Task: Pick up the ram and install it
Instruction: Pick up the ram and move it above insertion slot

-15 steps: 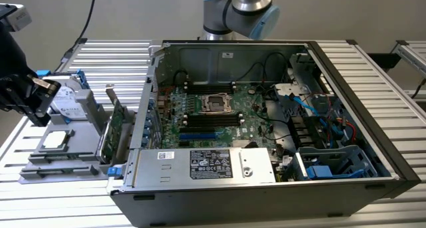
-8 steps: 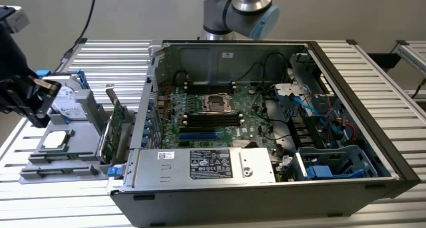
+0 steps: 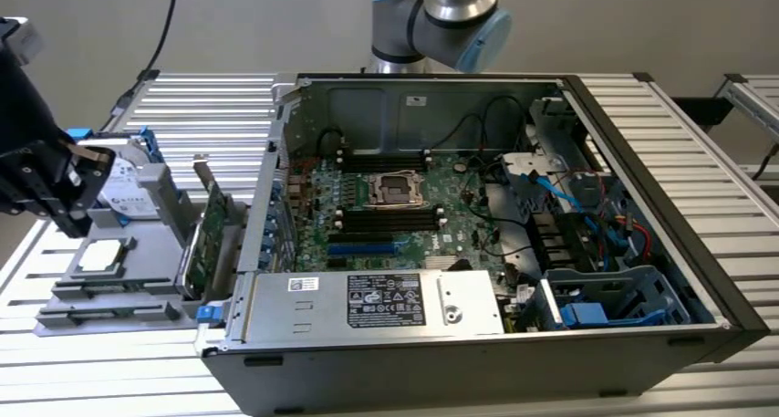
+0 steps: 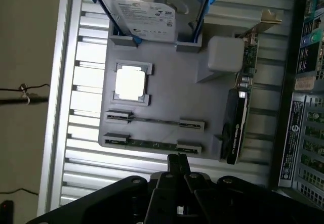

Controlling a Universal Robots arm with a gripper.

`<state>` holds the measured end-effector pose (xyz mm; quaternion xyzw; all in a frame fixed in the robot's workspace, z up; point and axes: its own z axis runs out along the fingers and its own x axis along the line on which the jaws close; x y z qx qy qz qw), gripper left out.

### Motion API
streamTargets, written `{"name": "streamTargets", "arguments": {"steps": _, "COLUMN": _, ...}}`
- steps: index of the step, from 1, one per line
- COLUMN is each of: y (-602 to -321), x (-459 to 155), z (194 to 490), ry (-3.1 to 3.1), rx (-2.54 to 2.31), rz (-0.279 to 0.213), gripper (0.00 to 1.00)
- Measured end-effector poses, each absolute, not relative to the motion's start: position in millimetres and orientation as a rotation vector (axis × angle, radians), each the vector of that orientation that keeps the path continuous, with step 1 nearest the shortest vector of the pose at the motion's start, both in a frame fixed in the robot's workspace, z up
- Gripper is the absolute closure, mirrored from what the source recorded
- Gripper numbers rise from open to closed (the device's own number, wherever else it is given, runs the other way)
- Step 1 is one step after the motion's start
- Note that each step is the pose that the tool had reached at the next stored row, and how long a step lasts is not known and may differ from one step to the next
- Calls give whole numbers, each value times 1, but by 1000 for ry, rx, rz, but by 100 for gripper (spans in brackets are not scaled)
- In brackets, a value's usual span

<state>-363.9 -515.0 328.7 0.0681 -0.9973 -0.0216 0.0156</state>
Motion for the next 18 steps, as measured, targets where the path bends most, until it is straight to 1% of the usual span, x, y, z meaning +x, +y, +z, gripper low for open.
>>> {"name": "streamTargets", "arguments": {"steps": 18, "y": -515, "x": -364, "z": 322, "ry": -3020, "rx": 713, "rz": -59, "gripper": 89}}
